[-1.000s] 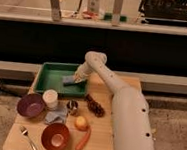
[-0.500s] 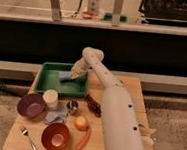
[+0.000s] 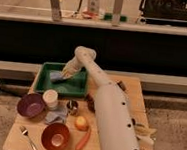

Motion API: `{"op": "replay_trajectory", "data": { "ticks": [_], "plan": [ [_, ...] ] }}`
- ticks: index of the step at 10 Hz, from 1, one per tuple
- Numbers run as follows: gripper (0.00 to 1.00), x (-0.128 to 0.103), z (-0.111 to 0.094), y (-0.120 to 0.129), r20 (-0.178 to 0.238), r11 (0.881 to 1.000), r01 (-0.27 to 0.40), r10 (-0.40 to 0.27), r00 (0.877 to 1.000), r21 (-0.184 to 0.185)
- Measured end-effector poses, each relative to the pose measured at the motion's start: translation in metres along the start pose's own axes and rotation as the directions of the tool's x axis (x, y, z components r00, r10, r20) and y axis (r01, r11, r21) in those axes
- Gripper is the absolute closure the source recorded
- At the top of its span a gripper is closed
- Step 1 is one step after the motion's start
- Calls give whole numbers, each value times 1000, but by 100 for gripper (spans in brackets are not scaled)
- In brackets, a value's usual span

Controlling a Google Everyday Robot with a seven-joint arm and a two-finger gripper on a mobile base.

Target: Wipe tray with sponge

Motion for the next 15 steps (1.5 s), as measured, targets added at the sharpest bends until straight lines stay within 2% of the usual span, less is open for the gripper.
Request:
{"op": "replay_trajectory", "data": {
  "ticks": [2,5,8,10,15],
  "plan": [
    [98,-15,2,11,35,1000,28,-27,999,-7],
    [98,-34,-4,33,59,998,66,-65,996,-20],
    [98,-37,-9,56,51,998,52,-50,997,-46],
    [98,-32,-12,70,32,997,31,-29,999,-65],
    [98,-35,-10,68,34,997,35,-33,999,-67]
  ]
}}
